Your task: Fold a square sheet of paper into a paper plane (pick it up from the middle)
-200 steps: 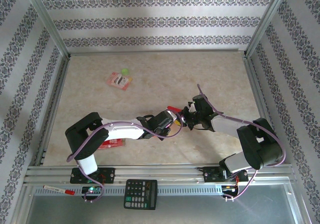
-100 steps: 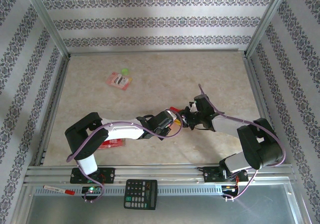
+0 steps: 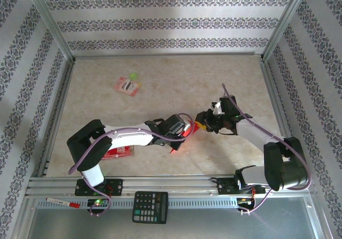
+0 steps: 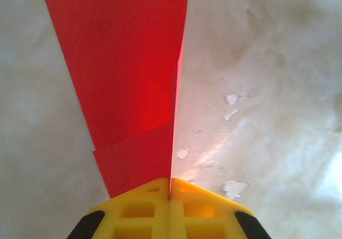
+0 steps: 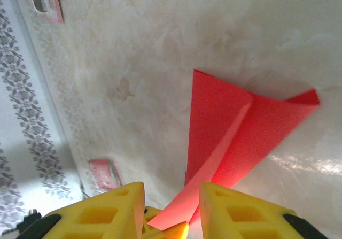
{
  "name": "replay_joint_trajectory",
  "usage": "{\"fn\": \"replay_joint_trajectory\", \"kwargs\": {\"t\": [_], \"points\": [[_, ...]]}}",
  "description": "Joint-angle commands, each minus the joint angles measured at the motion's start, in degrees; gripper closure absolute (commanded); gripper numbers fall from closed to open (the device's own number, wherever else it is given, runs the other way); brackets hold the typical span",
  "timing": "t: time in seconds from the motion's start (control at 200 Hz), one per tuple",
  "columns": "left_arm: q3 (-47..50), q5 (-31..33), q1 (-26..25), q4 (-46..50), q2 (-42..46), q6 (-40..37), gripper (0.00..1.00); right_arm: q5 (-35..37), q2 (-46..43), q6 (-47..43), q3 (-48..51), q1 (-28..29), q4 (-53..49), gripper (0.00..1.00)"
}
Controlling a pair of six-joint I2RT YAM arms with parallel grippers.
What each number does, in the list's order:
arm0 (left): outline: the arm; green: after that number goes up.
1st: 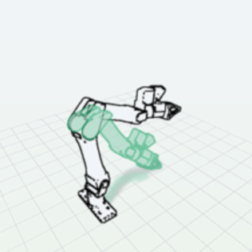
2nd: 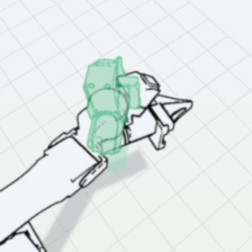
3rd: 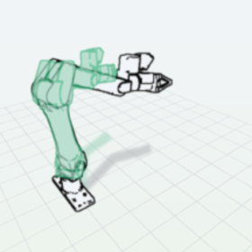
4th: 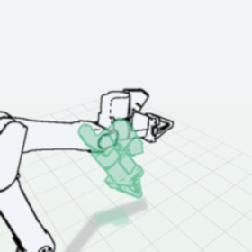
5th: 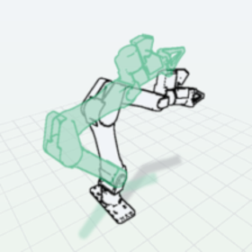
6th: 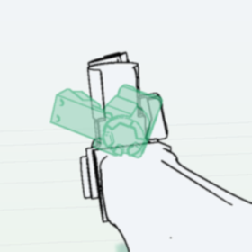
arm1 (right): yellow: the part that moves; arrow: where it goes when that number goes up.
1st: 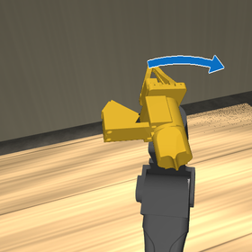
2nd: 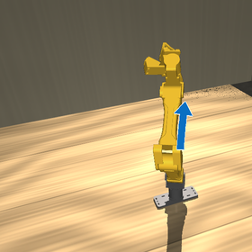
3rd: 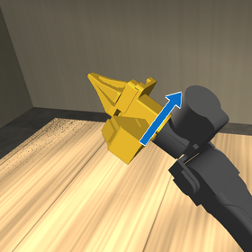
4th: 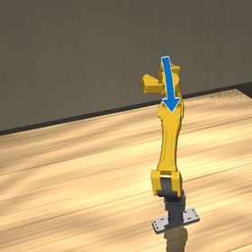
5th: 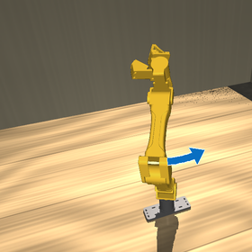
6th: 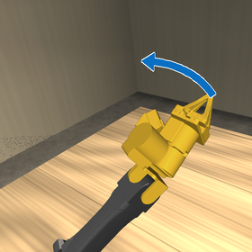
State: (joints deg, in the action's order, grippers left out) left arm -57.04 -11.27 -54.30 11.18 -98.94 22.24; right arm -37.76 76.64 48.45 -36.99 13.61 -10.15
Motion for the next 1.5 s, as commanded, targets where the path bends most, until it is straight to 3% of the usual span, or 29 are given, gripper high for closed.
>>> {"fn": "replay_joint_trajectory", "kwargs": {"t": [0.0,0.275,0.535,1.494], "points": [[-1.8,-9.2,2.0,1.6,0.1,6.1,1.00,2.7,0.0,-9.0,-1.6,-0.3,-8.0,0.68],[-2.0,-16.3,3.8,-1.3,-2.2,9.7,1.00,6.7,1.1,-13.1,-0.4,-0.2,-8.3,0.72],[-1.5,-18.4,4.6,-3.9,-3.9,12.2,1.00,10.6,2.2,-15.5,0.2,-0.3,-9.1,0.78],[4.0,-31.6,8.6,-21.5,-8.5,21.4,1.00,10.7,-2.9,-23.0,-3.8,2.0,-17.3,0.73]]}}
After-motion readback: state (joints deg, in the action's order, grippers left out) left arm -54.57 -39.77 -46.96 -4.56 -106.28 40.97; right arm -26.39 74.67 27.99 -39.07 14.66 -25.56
